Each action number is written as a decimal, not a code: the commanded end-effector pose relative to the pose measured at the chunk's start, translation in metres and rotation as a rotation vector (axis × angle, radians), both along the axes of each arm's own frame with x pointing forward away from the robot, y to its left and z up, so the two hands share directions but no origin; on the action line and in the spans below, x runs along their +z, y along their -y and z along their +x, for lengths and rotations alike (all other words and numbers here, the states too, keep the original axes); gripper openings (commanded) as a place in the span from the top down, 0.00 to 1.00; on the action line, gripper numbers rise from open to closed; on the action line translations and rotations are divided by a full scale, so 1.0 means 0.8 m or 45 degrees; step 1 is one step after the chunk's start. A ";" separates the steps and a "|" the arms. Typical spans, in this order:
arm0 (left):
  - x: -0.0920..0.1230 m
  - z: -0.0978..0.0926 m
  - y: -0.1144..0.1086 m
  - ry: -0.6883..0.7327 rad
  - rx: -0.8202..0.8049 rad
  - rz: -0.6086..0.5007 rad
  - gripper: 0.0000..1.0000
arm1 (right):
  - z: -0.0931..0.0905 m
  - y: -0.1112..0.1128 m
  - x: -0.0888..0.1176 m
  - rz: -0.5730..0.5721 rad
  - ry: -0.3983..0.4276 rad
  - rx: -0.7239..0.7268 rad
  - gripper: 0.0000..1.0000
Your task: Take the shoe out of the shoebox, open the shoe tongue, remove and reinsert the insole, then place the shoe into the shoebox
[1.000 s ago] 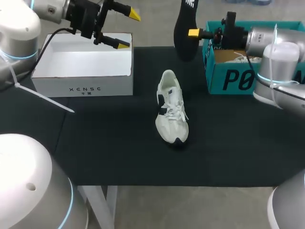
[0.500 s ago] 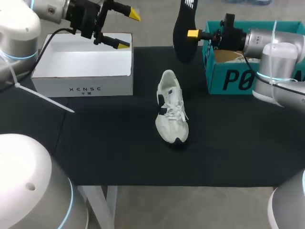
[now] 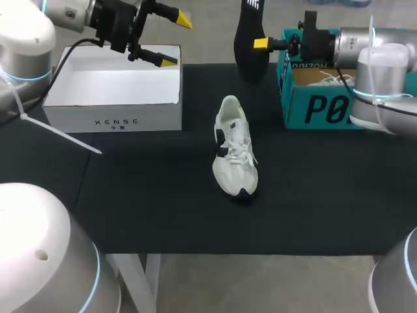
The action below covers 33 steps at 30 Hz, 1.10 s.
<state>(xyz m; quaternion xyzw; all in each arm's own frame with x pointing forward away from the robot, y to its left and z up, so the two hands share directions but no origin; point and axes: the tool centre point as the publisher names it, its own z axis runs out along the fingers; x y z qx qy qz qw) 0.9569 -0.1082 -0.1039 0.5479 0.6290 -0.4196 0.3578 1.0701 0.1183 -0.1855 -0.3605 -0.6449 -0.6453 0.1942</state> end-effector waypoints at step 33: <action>0.001 0.001 -0.001 -0.001 -0.003 0.006 0.00 | -0.035 -0.040 -0.090 -0.231 0.251 -0.278 1.00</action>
